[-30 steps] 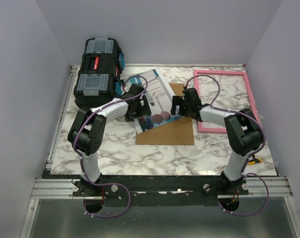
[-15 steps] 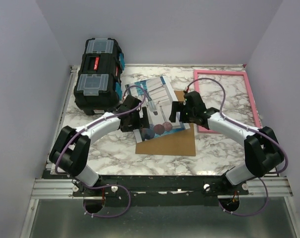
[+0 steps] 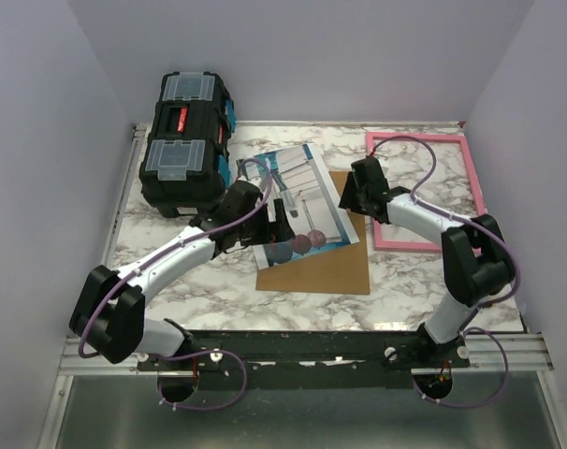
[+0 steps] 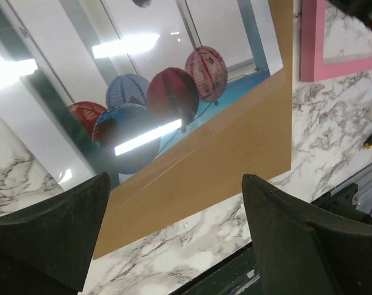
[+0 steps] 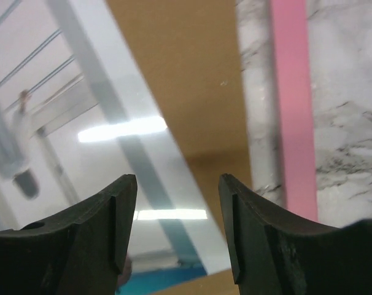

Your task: Take the photo out of the frame

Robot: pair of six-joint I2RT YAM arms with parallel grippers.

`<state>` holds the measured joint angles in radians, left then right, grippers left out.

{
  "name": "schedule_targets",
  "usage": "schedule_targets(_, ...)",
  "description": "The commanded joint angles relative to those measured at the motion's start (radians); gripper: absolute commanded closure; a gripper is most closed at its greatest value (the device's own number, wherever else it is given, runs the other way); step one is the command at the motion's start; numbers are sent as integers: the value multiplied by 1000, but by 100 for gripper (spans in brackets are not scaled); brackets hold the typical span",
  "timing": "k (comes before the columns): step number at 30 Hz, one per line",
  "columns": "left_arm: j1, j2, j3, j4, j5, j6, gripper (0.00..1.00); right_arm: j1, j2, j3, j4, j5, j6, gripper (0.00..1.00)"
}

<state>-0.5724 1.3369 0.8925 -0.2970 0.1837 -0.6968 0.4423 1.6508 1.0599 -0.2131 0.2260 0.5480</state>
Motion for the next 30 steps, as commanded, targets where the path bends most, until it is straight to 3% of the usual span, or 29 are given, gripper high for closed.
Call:
schedule_targets(1, -46, 78, 49, 48, 14, -9, 11, -18, 141, 94, 26, 162, 4, 40)
schedule_targets(6, -47, 174, 188, -3, -12, 21, 13, -27, 197, 113, 91, 146, -89, 45)
schedule_targets(10, -46, 254, 264, -7, -12, 18, 13, -31, 204, 138, 189, 52, -124, 29)
schedule_targets(13, -49, 241, 191, 77, 6, -15, 14, -57, 261, 203, 304, -53, -136, 18)
schedule_targets(19, -60, 135, 10, 209, 43, -34, 16, -148, 571, 618, 218, -390, -144, 13)
schedule_targets(23, -74, 55, -97, 278, 102, -27, 18, -149, 752, 895, 174, -479, -187, 12)
schedule_targets(30, -104, -103, -288, 292, 122, -52, 18, -146, 1033, 1269, 248, -516, -82, 12)
